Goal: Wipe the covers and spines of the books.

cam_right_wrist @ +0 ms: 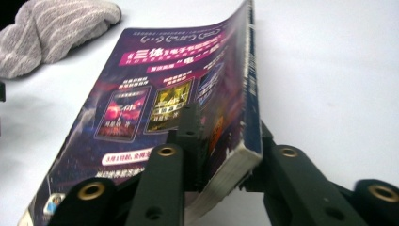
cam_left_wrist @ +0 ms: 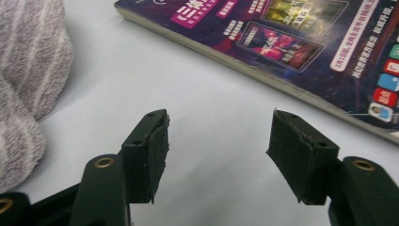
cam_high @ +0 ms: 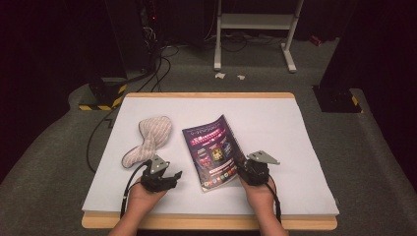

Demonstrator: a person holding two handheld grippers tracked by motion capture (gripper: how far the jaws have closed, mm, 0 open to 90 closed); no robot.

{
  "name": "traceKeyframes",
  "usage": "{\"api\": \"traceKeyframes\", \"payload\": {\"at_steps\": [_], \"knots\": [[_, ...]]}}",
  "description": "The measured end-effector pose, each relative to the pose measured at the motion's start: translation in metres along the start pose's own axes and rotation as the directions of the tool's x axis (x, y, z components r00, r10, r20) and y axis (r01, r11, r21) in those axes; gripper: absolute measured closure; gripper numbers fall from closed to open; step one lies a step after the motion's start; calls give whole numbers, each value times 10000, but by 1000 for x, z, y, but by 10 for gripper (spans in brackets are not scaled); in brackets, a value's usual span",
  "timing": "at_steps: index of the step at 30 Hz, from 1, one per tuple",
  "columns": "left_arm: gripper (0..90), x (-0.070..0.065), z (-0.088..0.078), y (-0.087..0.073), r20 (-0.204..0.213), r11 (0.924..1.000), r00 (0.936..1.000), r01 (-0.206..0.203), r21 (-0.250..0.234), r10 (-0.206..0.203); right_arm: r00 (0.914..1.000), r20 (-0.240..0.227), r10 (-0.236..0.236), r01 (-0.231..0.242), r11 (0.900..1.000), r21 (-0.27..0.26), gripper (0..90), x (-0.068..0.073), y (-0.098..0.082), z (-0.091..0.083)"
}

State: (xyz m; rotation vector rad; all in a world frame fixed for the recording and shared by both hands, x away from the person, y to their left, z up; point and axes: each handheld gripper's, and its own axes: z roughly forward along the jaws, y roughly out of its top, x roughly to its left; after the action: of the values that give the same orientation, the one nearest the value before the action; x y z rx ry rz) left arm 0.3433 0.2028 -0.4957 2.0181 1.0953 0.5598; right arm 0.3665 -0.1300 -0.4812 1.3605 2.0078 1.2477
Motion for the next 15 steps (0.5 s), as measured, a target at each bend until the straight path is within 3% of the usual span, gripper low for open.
{"api": "traceKeyframes", "payload": {"at_steps": [5,15], "knots": [[382,1,2,-1,-56,10000,10000,8,13,-8,9999,120,26,-24,9999,-157,832,-3,3,2],[373,4,1,-3,133,9998,9998,154,-117,-152,9989,1,-467,466,9964,-707,843,6,21,-7]]}}
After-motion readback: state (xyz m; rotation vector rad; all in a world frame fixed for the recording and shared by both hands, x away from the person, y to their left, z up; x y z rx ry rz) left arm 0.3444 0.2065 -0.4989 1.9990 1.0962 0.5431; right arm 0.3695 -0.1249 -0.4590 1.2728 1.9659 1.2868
